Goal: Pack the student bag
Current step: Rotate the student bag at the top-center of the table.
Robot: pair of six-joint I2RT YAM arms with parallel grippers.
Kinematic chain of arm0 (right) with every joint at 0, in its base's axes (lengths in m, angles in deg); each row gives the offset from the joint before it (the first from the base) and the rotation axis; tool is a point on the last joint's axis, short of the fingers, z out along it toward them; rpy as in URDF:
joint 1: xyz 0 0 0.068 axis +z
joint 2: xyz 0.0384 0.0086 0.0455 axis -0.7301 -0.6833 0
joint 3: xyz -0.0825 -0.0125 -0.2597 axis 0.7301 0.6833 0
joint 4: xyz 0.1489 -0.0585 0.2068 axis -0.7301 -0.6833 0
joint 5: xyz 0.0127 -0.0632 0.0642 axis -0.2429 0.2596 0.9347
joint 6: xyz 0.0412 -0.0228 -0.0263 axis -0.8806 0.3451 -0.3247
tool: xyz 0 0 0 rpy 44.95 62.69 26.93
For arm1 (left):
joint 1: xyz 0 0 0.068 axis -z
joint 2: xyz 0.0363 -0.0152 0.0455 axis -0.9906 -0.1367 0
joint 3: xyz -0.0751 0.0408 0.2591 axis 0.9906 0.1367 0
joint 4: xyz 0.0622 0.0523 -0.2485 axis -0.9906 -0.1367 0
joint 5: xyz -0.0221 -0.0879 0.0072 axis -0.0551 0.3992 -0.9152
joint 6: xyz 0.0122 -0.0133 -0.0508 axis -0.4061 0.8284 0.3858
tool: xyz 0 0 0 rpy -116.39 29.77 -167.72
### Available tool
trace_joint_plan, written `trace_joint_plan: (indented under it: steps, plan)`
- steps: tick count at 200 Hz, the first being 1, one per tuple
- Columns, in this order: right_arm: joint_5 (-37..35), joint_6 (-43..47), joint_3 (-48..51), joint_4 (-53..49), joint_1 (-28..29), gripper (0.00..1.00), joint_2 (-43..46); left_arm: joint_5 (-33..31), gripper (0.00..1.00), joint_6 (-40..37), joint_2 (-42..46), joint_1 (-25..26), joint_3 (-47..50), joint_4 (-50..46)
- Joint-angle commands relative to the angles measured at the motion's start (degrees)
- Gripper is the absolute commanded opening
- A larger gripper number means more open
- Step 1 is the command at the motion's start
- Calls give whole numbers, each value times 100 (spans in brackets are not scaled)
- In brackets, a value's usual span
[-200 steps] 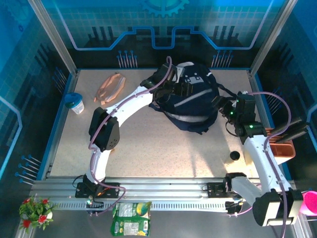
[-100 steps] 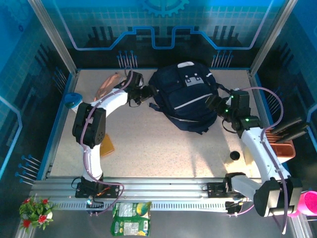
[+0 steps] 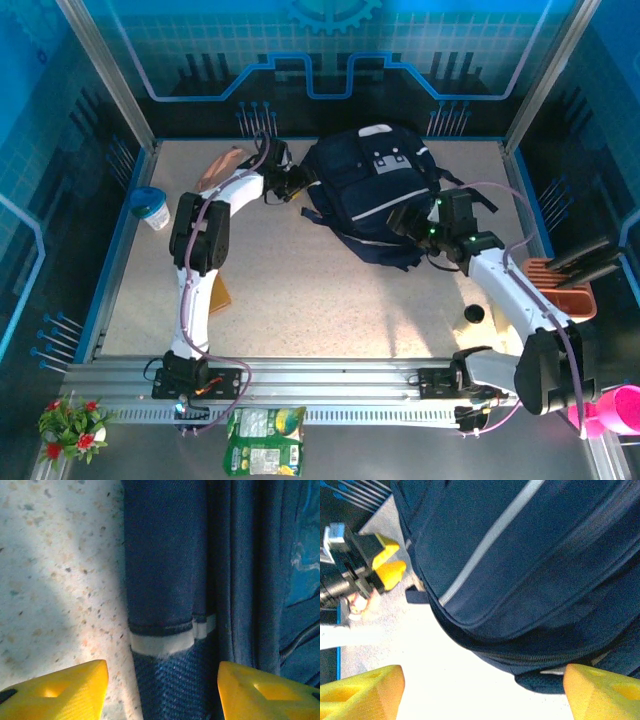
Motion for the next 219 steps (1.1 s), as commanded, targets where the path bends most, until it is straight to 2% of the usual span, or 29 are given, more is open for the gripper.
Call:
trace_joint_plan:
  steps: [1, 33, 68, 118, 177, 219]
  plan:
    - [106, -122, 42, 168, 162, 82, -155, 270, 57, -69, -244, 21, -334, -252]
    - [89, -105, -21, 226, 279, 81, -428, 481, 50, -92, -486, 78, -674, -324]
    - [98, -109, -151, 444, 361, 79, -831, 481, 36, -17, -587, 105, -789, -387]
    - [-38, 94, -632, 514, 411, 78, -1607, 392, 0, -73, -258, 97, -492, -407]
    - [-69, 336, -1261, 550, 398, 76, -2638, 26, 0, -80, 1696, 17, 1414, 288]
    - [-29, 595, -1871, 700, 394, 74, -3237, -209, 0, 228, 3124, 8, 3071, 742]
